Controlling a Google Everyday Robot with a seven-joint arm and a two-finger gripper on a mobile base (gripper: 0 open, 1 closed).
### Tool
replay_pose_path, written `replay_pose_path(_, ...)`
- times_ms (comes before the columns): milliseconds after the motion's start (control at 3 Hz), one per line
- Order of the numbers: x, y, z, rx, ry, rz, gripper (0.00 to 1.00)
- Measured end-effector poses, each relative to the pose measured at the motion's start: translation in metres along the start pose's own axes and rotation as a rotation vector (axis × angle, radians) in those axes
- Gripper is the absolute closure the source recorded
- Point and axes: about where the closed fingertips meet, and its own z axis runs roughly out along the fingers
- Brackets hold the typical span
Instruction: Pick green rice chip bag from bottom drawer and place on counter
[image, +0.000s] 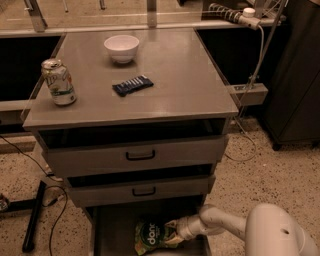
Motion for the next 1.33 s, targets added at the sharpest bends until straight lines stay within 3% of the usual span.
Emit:
replay_pose_path(333, -0.011, 0.01, -0.027, 0.02, -0.015, -0.014, 1.0)
replay_pose_path(667, -0.031, 0.022, -0.078, 0.059, -0.039, -0.044, 1.0)
replay_pose_path(1333, -0.088, 0.056, -0.225, 0.169, 0.016, -0.105, 1.0)
